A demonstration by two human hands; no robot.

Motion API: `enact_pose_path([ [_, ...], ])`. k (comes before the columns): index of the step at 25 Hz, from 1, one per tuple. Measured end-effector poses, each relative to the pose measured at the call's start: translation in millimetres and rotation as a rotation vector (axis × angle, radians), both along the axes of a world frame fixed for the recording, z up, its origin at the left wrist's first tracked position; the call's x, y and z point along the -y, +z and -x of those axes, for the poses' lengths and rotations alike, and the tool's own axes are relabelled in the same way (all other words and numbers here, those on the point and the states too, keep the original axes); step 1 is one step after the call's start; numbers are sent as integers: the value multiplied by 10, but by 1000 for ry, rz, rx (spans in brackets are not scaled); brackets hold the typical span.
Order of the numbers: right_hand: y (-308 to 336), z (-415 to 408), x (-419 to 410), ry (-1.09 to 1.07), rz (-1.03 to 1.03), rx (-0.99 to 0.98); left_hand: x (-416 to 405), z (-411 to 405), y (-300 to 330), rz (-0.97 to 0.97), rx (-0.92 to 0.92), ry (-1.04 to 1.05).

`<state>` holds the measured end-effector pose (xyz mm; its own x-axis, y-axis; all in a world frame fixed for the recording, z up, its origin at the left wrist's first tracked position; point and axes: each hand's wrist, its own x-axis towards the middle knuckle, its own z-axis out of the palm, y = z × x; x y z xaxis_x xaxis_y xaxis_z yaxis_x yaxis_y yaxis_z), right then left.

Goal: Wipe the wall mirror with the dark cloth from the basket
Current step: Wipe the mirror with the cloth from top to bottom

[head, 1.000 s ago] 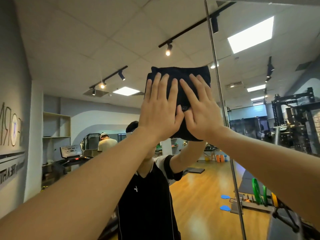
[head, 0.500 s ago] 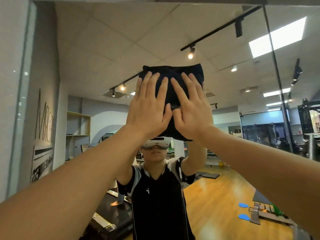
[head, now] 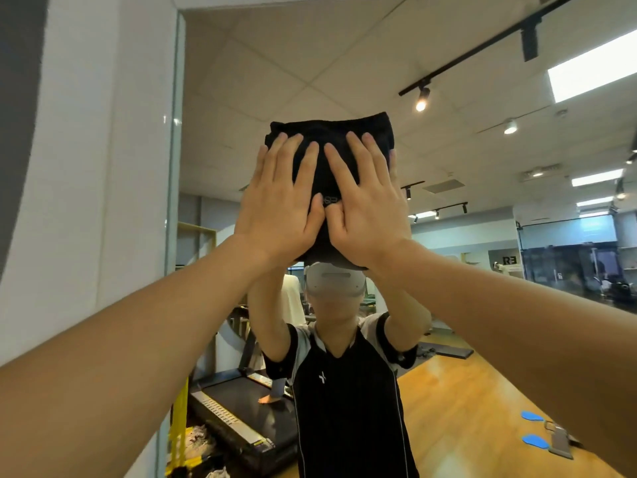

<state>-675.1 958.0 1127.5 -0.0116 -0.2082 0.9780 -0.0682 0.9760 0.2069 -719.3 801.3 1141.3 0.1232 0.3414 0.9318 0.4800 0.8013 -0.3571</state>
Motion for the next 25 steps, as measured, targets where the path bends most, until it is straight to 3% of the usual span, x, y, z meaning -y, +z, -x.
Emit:
enact_pose_path([
  [11, 48, 468, 1251, -17, -51, -4, 1236, 390, -18, -45, 9, 115],
  [19, -88, 514, 1298, -2, -29, -21, 1285, 410, -167, -36, 16, 116],
  [25, -640, 460, 1283, 19, -38, 12, 1301, 373, -705, -12, 60, 94],
])
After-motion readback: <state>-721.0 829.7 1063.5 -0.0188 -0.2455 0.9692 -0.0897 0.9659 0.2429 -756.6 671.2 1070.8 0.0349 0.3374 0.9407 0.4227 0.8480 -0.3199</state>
